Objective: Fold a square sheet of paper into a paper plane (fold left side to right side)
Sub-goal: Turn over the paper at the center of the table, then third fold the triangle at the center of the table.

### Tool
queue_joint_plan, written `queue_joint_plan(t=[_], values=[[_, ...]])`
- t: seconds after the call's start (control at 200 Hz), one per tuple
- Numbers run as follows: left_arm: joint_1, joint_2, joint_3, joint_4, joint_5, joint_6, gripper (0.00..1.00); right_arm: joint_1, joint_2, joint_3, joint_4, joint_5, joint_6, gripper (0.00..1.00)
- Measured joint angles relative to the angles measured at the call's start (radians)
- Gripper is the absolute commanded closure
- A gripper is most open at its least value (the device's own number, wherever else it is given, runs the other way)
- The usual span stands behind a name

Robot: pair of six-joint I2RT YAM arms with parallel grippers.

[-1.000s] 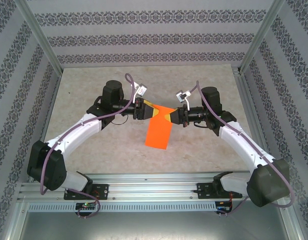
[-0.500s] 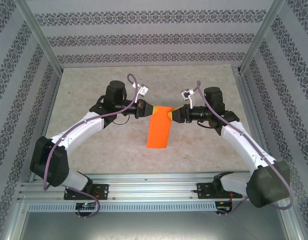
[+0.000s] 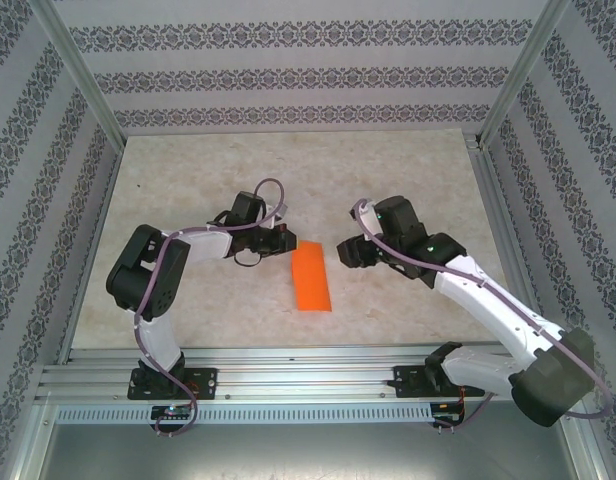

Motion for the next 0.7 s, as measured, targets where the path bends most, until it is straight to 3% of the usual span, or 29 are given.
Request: queue_joint_plan(t=[0.355,0.53,0.699], values=[[0.029,0.026,0.005,0.0,-0.015,-0.027,1.0,0.438,0.194,-0.016,0.079,0.18,0.033,0.22],[0.035,0.051,0.011,-0.001,-0.011,-0.038,1.0,0.544,0.315,-0.013,0.126,0.262,-0.006,0.17],[0.035,0.078,0.016,-0.005,-0.009,-0.044,1.0,0.58,0.465,0.029,0.128,0.334,-0.059,0.17]])
